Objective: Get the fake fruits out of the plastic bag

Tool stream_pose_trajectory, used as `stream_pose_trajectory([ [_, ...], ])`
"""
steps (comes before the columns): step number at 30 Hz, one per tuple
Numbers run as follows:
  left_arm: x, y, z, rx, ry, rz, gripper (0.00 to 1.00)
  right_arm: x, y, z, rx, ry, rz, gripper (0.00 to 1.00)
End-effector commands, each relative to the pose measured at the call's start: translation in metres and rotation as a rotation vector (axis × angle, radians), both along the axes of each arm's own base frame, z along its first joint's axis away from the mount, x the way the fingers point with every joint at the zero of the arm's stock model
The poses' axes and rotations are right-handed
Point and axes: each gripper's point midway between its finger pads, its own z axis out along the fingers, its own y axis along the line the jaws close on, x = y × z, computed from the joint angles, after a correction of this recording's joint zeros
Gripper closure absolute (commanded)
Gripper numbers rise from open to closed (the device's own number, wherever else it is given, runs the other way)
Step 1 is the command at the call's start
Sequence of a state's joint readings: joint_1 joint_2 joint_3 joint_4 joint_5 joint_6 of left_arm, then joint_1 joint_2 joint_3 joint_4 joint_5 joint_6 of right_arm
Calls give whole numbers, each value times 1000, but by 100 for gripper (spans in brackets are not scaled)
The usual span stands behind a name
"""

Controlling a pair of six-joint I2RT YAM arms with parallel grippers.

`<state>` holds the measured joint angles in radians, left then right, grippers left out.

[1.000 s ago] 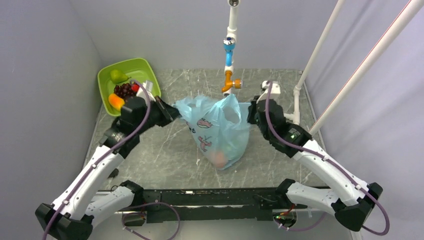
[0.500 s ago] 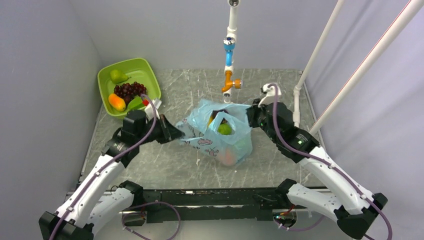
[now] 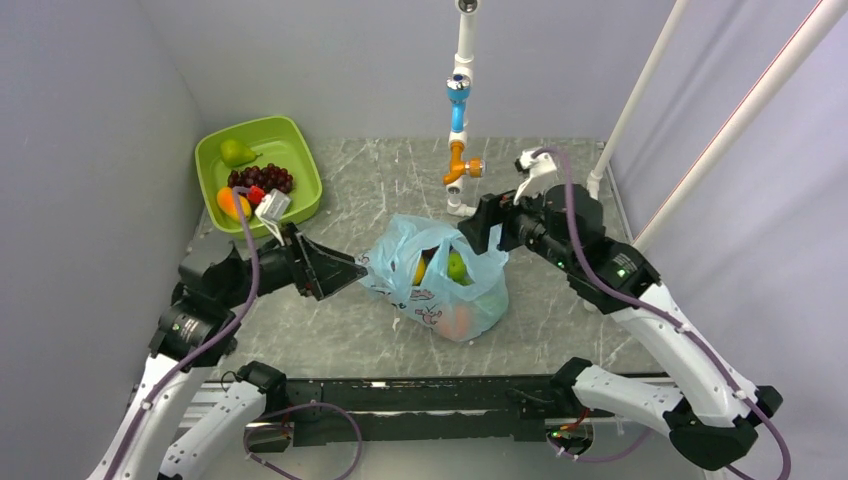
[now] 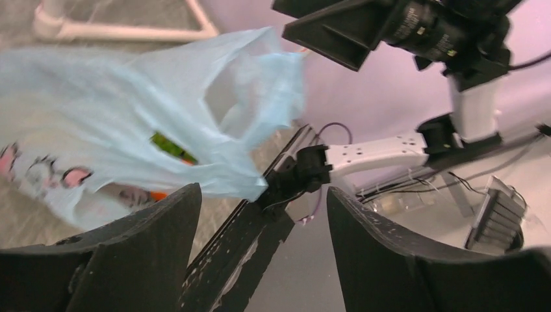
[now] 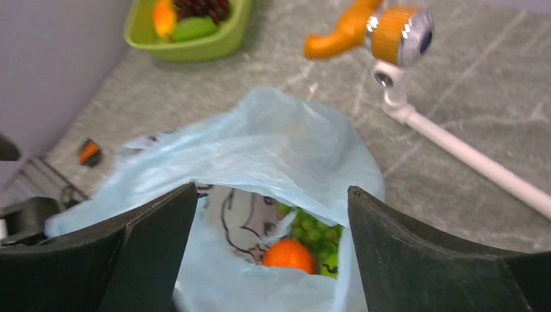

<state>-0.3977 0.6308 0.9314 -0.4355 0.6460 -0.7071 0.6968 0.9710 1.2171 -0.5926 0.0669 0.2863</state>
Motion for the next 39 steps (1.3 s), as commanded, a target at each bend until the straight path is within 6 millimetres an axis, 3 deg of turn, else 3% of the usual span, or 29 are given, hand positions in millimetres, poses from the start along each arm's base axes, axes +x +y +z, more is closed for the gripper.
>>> stream_pose_trajectory([
  [1, -17, -13, 23, -83, -78, -148, 22, -18, 16, 58, 163, -59, 102, 11],
  [4, -22, -28, 30, -172, -77, -235, 17, -29, 42, 62, 253, -14, 223, 15],
  [7, -36, -58, 44, -162, -108, -328, 17, -42, 64, 50, 319, 35, 328, 40],
  [9, -45, -82, 46, -68, -124, -371, 19, -47, 66, 32, 324, 58, 334, 56],
  [10, -47, -92, 48, -25, -139, -383, 20, -49, 63, 16, 316, 70, 318, 60],
  [15, -58, -119, 38, 16, -166, -456, 23, -57, 43, -29, 262, 91, 263, 60],
  [16, -59, -128, 23, 56, -150, -471, 23, -73, 47, -36, 273, 110, 344, 59],
  [19, -50, -138, -7, 137, -107, -456, 29, -98, 50, -44, 305, 123, 456, 59],
  [23, -21, -138, -57, 278, -37, -325, 39, -122, 49, -77, 334, 221, 520, 62],
  [28, 31, -113, -98, 510, -1, -75, 45, -132, 35, -148, 337, 437, 378, 72],
  [34, 98, -72, -126, 792, 2, 88, 45, -144, 32, -203, 403, 590, 269, 71],
  [39, 145, -39, -134, 947, -3, 236, 40, -146, 36, -226, 201, 631, 221, 61],
])
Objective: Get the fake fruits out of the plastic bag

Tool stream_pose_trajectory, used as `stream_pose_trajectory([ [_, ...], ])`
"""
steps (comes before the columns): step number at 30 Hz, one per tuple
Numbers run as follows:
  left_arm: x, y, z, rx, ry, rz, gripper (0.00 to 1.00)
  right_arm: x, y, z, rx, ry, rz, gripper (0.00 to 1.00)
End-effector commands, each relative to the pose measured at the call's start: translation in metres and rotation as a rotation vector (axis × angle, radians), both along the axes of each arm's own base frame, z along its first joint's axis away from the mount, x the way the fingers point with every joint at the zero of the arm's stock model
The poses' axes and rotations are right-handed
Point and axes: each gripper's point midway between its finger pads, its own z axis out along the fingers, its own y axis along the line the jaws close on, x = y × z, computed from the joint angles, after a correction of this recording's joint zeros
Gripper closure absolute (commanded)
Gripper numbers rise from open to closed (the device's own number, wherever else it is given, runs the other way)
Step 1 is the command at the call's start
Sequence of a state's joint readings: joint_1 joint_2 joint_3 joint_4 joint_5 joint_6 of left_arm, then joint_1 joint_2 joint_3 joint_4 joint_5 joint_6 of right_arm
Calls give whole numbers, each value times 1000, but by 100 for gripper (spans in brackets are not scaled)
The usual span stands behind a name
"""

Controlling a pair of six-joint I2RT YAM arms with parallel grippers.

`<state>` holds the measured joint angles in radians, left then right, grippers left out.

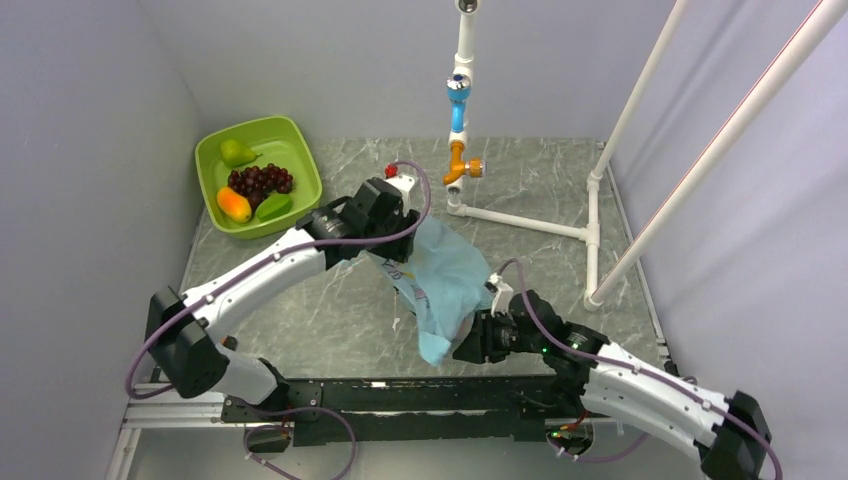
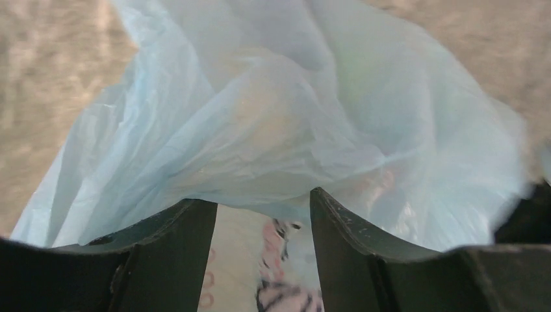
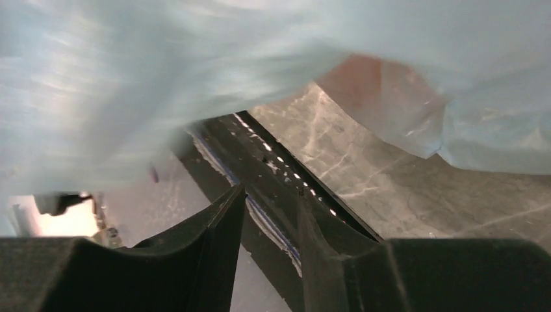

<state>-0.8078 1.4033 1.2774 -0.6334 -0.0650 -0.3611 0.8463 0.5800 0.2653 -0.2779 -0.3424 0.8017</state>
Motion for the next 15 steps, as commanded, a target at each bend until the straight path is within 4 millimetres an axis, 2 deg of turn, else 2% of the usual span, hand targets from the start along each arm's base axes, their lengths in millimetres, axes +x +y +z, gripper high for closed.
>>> stream_pose_trajectory([
  [1, 33, 37, 8, 171, -89, 78, 37, 13, 15, 16, -79, -65, -20, 59],
  [3, 25, 25, 18, 103, -90, 10, 32, 17, 22, 32, -110, -129, -2, 55],
  [7, -13, -3, 43, -128, -56, -159, 25, 41, 16, 75, -142, -293, -51, 45],
  [10, -37, -3, 67, -248, -61, -193, 22, 64, 3, 114, -152, -429, -144, 38],
  [12, -48, 4, 84, -303, -85, -191, 18, 74, 2, 136, -144, -503, -165, 30],
  [15, -62, 13, 108, -365, -125, -207, 8, 91, 5, 153, -188, -561, -200, 14],
])
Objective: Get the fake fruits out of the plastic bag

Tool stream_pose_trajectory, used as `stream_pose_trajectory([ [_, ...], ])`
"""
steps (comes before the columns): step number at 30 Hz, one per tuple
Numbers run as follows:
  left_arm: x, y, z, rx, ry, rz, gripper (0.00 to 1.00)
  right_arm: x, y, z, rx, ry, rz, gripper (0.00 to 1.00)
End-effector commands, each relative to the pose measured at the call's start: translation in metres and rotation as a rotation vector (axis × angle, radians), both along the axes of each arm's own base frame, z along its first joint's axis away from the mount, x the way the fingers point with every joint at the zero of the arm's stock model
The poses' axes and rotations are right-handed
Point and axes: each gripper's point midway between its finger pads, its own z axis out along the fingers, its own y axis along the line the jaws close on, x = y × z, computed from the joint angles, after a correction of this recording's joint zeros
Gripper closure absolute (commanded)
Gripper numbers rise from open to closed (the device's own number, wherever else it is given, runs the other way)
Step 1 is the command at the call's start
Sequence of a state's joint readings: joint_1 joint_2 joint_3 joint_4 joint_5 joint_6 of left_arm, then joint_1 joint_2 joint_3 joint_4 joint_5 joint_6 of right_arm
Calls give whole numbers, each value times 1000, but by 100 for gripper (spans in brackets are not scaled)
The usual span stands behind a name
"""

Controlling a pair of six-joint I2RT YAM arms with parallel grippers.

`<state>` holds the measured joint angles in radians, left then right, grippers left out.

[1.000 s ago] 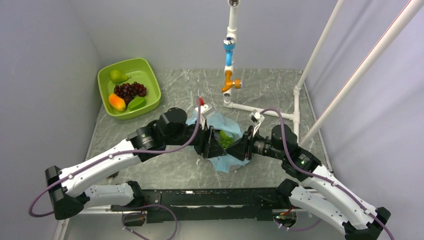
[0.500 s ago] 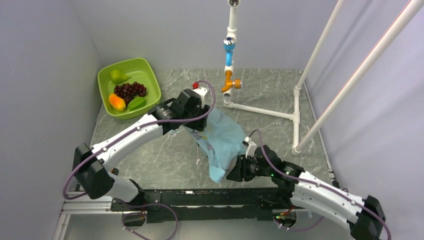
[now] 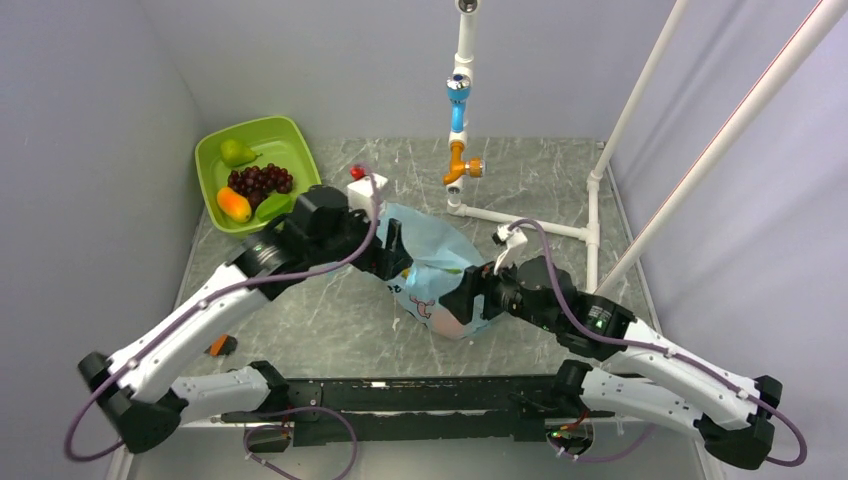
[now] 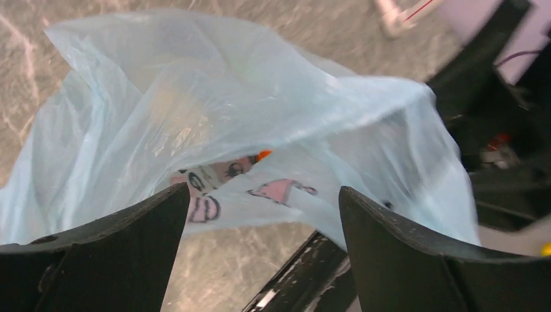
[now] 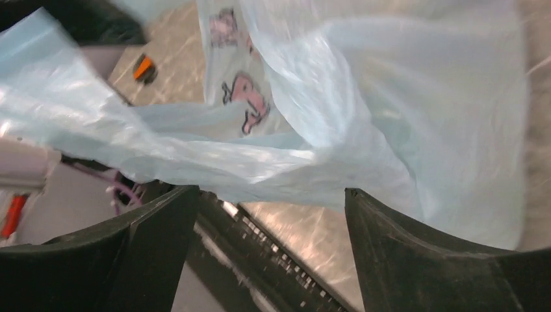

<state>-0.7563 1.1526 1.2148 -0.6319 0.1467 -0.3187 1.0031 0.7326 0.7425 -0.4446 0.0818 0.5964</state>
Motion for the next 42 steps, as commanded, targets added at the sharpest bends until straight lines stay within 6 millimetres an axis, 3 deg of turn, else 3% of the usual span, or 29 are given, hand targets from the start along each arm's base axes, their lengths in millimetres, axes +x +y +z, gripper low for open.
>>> stream_pose_trajectory([
  [1, -26, -2, 52, -174, -56, -73, 6, 36, -10, 27, -107, -149, -110, 5],
  [4, -39, 5, 61, -196, -28, -79, 6, 37, -4, 35, -141, -184, -61, 1],
  [7, -54, 4, 64, -276, 0, -100, 8, 29, -3, 58, -99, -274, 19, 1],
  [10, -70, -4, 65, -395, 29, -152, 14, 19, -10, 86, -24, -374, 57, 1],
  [13, -81, -11, 54, -454, 75, -196, 17, 20, -21, 107, 14, -420, 13, 1],
  [17, -60, -5, 21, -323, 105, -94, 12, 31, -16, 107, 18, -400, -39, 10],
  [20, -55, -8, 29, -266, 101, -113, 11, 34, -7, 116, 31, -408, -24, 15],
  [24, -61, -11, 33, -307, 85, -155, 12, 34, -5, 149, 106, -486, -22, 15],
  [27, -57, -6, 28, -275, 72, -128, 11, 33, 9, 164, 144, -517, 24, 10],
  [29, -49, -4, 22, -239, 69, -97, 12, 32, 28, 156, 123, -490, 96, 11],
  [33, -22, 2, 3, -145, 74, 25, 22, 24, 64, 123, 98, -418, 249, 33],
  [36, -7, -4, -1, -201, 81, 39, 31, 17, 75, 83, 81, -365, 316, 48],
  [42, 12, -8, -32, -221, 163, 74, 36, 18, 69, -21, -125, -222, 302, 51],
])
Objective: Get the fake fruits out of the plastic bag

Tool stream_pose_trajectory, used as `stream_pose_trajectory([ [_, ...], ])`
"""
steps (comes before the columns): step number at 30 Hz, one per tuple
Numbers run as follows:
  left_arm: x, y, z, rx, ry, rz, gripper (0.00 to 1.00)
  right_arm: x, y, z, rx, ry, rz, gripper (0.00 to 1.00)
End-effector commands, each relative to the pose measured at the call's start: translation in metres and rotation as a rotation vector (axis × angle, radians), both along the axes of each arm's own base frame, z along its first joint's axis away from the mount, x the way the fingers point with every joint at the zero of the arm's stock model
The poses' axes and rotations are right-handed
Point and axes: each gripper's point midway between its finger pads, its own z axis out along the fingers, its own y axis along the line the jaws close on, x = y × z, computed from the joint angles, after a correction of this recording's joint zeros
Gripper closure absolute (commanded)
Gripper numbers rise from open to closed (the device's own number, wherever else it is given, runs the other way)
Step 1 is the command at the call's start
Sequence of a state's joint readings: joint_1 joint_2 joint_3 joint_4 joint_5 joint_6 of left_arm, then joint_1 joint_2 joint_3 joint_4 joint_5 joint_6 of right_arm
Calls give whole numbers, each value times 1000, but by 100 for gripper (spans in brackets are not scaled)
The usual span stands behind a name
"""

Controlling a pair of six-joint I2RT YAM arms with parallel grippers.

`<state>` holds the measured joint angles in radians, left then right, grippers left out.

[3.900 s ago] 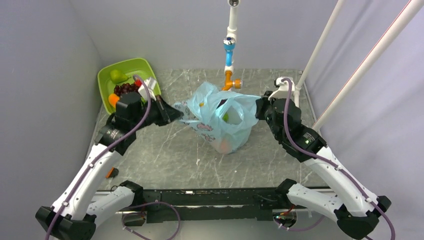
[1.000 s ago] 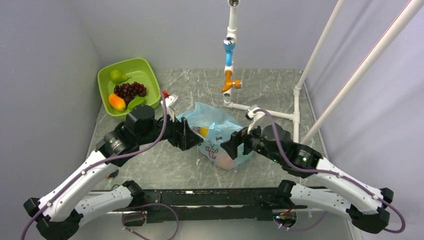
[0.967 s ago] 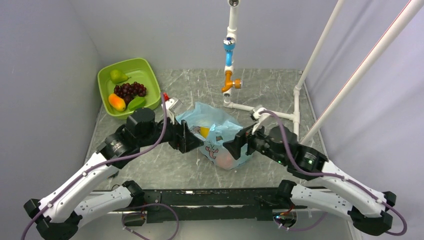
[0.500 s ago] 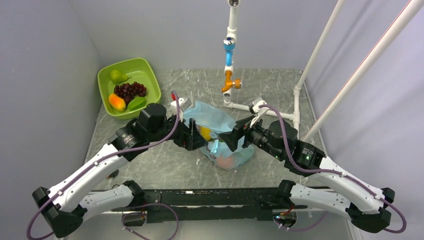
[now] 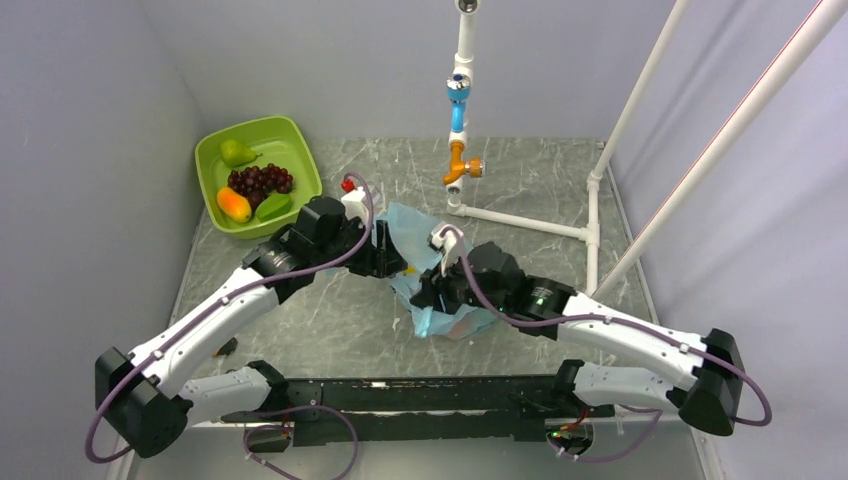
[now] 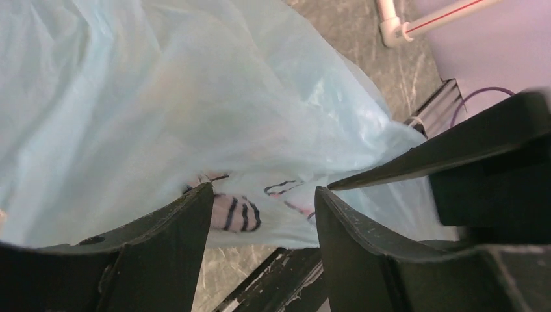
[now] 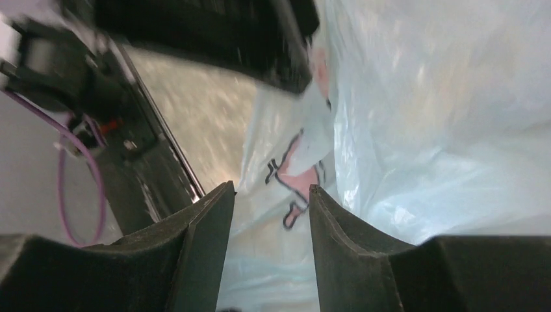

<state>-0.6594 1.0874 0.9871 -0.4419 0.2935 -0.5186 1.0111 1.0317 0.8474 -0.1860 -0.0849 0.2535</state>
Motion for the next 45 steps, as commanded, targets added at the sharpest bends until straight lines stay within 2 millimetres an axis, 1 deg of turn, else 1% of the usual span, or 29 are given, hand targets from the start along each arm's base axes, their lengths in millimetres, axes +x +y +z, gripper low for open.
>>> stream_pose_trajectory([
  [1, 15, -12, 0, -37, -4, -8, 36, -6, -4, -45, -74, 32, -5, 51],
  [4, 17, -12, -19, 20, 25, -22, 35, -18, -11, -79, -148, 68, -3, 51],
  [7, 14, -17, -43, 14, 68, -48, 36, -29, -14, -102, -186, 117, -5, 50],
  [8, 12, -22, -47, -8, 75, -62, 36, -34, -14, -106, -180, 141, -5, 49],
  [10, 8, -25, -58, -30, 94, -68, 36, -38, -14, -106, -157, 168, -9, 48],
  [12, 3, -23, -73, -2, 107, -57, 35, -37, -17, -98, -135, 171, -34, 46],
  [14, -2, -19, -83, 40, 107, -45, 34, -28, -23, -83, -111, 153, -103, 41],
  [16, -8, -17, -89, 63, 103, -43, 31, -20, -29, -62, -77, 122, -158, 30],
  [18, -15, -18, -87, 51, 86, -51, 29, -13, -33, -39, -55, 76, -188, 19],
  [20, -19, -18, -83, 35, 76, -50, 27, -3, -37, -25, -82, 19, -216, 14],
  [22, -22, -15, -76, 24, 67, -42, 26, 9, -39, -21, -145, -49, -231, 9],
  [26, -25, -6, -65, 16, 31, -17, 25, 29, -37, -19, -260, -190, -218, 7],
  [29, -26, 1, -64, 32, 25, 0, 24, 35, -31, -4, -234, -287, -191, 4],
  [31, -25, 3, -67, 47, 25, 8, 23, 44, -30, 2, -213, -323, -233, 1],
  [33, -24, 1, -68, 54, 31, 8, 23, 59, -42, 0, -265, -328, -350, 1],
  [35, -23, -4, -63, 33, 29, -5, 23, 69, -56, -16, -322, -311, -456, 2],
  [36, -23, -7, -59, 18, 25, -13, 23, 70, -61, -25, -342, -303, -487, 3],
  [37, -22, -10, -54, 1, 18, -20, 22, 71, -66, -33, -361, -295, -516, 6],
  [39, -22, -17, -41, -40, -1, -47, 22, 73, -80, -42, -371, -275, -611, 11],
  [41, -22, -26, -32, -78, -18, -82, 22, 71, -88, -40, -343, -269, -646, 11],
  [43, -25, -35, -32, -98, 7, -111, 28, 69, -89, -34, -317, -281, -631, 11],
  [45, -30, -43, -33, -121, 46, -122, 31, 69, -91, -28, -313, -296, -630, 11],
])
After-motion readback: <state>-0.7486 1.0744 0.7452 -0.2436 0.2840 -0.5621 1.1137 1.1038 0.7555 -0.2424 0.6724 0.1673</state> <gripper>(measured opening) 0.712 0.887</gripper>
